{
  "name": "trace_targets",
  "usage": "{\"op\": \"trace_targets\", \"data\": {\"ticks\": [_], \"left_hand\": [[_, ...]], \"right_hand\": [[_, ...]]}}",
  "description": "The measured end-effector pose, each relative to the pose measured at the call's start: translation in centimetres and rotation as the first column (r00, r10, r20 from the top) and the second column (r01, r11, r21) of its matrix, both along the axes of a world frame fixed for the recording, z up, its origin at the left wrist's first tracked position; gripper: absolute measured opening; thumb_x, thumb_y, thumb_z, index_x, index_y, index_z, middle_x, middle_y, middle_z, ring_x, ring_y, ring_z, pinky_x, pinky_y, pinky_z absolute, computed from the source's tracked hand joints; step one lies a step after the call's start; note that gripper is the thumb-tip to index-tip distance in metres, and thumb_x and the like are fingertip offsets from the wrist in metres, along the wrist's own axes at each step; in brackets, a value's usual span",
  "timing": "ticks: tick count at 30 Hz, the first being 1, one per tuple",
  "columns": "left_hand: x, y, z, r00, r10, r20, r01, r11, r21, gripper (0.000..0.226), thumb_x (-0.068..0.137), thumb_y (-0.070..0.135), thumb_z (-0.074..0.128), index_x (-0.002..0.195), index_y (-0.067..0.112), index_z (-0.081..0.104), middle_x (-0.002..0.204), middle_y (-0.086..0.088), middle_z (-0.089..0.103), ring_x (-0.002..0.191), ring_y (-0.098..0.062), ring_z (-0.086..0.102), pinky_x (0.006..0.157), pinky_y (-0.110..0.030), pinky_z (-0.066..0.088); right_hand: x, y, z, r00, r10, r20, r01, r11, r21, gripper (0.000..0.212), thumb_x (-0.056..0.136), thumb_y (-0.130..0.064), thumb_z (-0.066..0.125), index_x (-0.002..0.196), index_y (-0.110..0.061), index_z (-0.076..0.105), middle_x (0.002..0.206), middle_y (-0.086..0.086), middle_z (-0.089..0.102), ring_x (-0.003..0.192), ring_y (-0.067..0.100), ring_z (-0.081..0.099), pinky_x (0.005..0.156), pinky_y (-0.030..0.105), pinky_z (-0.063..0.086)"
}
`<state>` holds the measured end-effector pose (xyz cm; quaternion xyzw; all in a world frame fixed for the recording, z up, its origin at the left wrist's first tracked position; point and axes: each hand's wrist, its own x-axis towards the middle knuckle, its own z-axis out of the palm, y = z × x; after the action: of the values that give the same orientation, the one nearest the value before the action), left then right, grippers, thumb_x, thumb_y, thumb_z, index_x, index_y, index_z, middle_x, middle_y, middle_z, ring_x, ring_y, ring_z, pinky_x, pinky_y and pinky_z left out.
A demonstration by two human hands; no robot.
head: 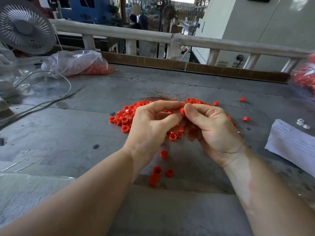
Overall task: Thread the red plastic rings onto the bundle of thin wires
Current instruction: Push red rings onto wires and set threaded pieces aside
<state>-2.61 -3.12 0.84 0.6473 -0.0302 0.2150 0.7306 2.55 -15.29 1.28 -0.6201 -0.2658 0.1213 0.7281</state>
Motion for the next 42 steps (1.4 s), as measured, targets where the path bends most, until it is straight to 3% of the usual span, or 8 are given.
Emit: {"op": "trace_targets", "data": {"ticks": [6,15,23,30,34,37,42], "left_hand": [[-0.1,-0.1,0.2,0.998,-0.042,0.041,0.045,0.997,-0.06,0.021,0.079,-0.011,0.062,0.091,0.005,0.07,0.071,-0.004,0.071,0.068,-0.013,0.067,0.069,-0.025,0.057],[0.0,-0.2,0.2,0.994,-0.067,0.082,0.076,0.992,-0.105,0.02,0.079,-0.013,0.06,0.093,-0.001,0.067,0.067,-0.009,0.067,0.06,-0.019,0.063,0.061,-0.026,0.056],[0.1,-0.7,0.2,0.998,0.011,0.067,-0.003,0.993,-0.114,0.026,0.08,-0.019,0.053,0.085,0.002,0.068,0.067,-0.016,0.062,0.057,-0.019,0.06,0.063,-0.03,0.056],[0.1,-0.6,0.1,0.997,-0.014,0.072,0.025,0.989,-0.144,0.029,0.08,-0.018,0.052,0.082,0.006,0.07,0.065,-0.008,0.067,0.058,-0.016,0.062,0.062,-0.026,0.055],[0.1,-0.1,-0.2,0.997,-0.056,0.052,0.061,0.993,-0.105,0.021,0.081,-0.011,0.058,0.086,0.005,0.07,0.064,-0.005,0.066,0.061,-0.015,0.064,0.06,-0.026,0.056],[0.2,0.1,-0.4,0.993,-0.115,0.021,0.117,0.989,-0.095,0.021,0.079,0.004,0.066,0.099,0.006,0.07,0.076,-0.01,0.068,0.068,-0.021,0.064,0.062,-0.033,0.057],[0.4,0.1,-0.4,0.986,-0.165,-0.013,0.163,0.983,-0.085,0.022,0.082,0.0,0.063,0.103,0.004,0.068,0.073,-0.009,0.068,0.068,-0.023,0.065,0.064,-0.032,0.057]], "right_hand": [[-0.1,0.2,0.0,0.998,0.0,0.055,-0.003,0.998,0.065,0.021,0.077,-0.028,0.058,0.066,-0.02,0.074,0.055,-0.005,0.064,0.047,0.002,0.054,0.043,0.013,0.04],[0.1,0.5,-0.4,1.0,-0.006,-0.009,0.007,0.992,0.13,0.022,0.075,-0.029,0.061,0.072,-0.012,0.074,0.066,0.005,0.067,0.05,0.005,0.054,0.045,0.015,0.042],[-0.4,0.9,-0.4,0.999,-0.032,0.036,0.027,0.993,0.114,0.019,0.074,-0.029,0.059,0.067,-0.021,0.076,0.054,-0.007,0.064,0.047,0.0,0.052,0.044,0.011,0.039],[-0.4,0.9,-0.6,0.996,-0.069,0.058,0.061,0.989,0.133,0.016,0.074,-0.026,0.062,0.068,-0.018,0.075,0.055,-0.006,0.064,0.048,0.0,0.051,0.044,0.01,0.039],[-0.4,1.0,-0.5,0.997,-0.078,0.009,0.077,0.992,0.101,0.023,0.075,-0.029,0.061,0.06,-0.014,0.07,0.051,-0.003,0.058,0.045,0.004,0.048,0.042,0.013,0.037],[-0.4,0.8,-0.2,0.994,-0.067,-0.09,0.074,0.995,0.069,0.031,0.076,-0.035,0.059,0.053,-0.015,0.065,0.048,-0.002,0.053,0.04,0.006,0.044,0.038,0.014,0.033],[-0.2,0.3,0.0,0.993,-0.067,-0.096,0.068,0.998,0.002,0.04,0.076,-0.045,0.057,0.051,-0.015,0.06,0.044,-0.001,0.05,0.037,0.007,0.043,0.035,0.014,0.03]]}}
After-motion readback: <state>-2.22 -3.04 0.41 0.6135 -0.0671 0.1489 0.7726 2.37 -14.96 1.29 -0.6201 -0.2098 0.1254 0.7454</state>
